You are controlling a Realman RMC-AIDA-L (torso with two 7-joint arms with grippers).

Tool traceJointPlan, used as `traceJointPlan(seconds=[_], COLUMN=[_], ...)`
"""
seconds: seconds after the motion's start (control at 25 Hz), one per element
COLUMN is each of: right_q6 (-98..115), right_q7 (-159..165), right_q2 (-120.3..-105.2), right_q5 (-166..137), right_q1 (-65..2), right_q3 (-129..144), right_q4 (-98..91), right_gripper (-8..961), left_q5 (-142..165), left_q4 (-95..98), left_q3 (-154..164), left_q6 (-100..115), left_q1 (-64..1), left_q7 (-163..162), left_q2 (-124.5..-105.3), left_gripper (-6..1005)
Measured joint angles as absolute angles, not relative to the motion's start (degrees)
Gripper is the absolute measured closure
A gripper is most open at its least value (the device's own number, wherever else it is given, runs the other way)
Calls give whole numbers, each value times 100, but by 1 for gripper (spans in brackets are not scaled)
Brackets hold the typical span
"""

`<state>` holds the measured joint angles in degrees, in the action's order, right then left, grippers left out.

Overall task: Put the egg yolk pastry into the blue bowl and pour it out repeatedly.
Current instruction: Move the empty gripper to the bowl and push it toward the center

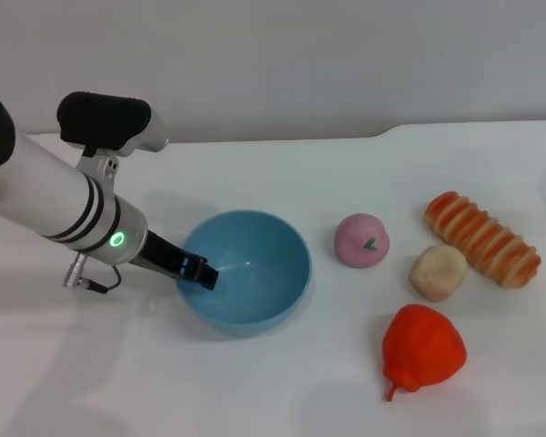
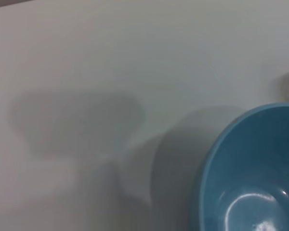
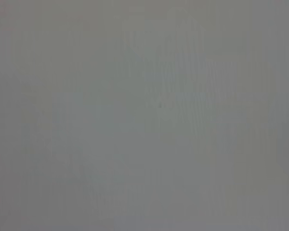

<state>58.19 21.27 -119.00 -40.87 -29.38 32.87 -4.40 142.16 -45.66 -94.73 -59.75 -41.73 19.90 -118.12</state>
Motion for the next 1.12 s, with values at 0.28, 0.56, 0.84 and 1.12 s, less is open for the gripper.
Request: traceJointPlan(seconds=[0.28, 0.56, 0.84, 1.12], right_q6=[5818, 5821, 5825, 5860], right_q7=[2127, 2127, 2127, 2195], right_q2=[-11907, -11909, -11910, -11905], right_q5=[-4087, -4087, -4125, -4205], right_q1=[-2909, -2891, -2891, -2933], right_q3=[3290, 3307, 3339, 3369], right_q4=[-434, -379, -356, -301], right_gripper=[262, 262, 263, 263], left_q5=[14213, 14212, 14174, 14094], left_q4=[-4512, -4446, -4587, -4930], left_q3=[-9527, -9527, -9542, -9542], left_q6=[-6083, -6079, -6043, -6125], left_q1=[-4267, -4278, -4297, -4582], left_q7=[1979, 1976, 1964, 1959], left_q2=[-11793, -11811, -11817, -11788], left_gripper=[550, 853, 1001, 1000])
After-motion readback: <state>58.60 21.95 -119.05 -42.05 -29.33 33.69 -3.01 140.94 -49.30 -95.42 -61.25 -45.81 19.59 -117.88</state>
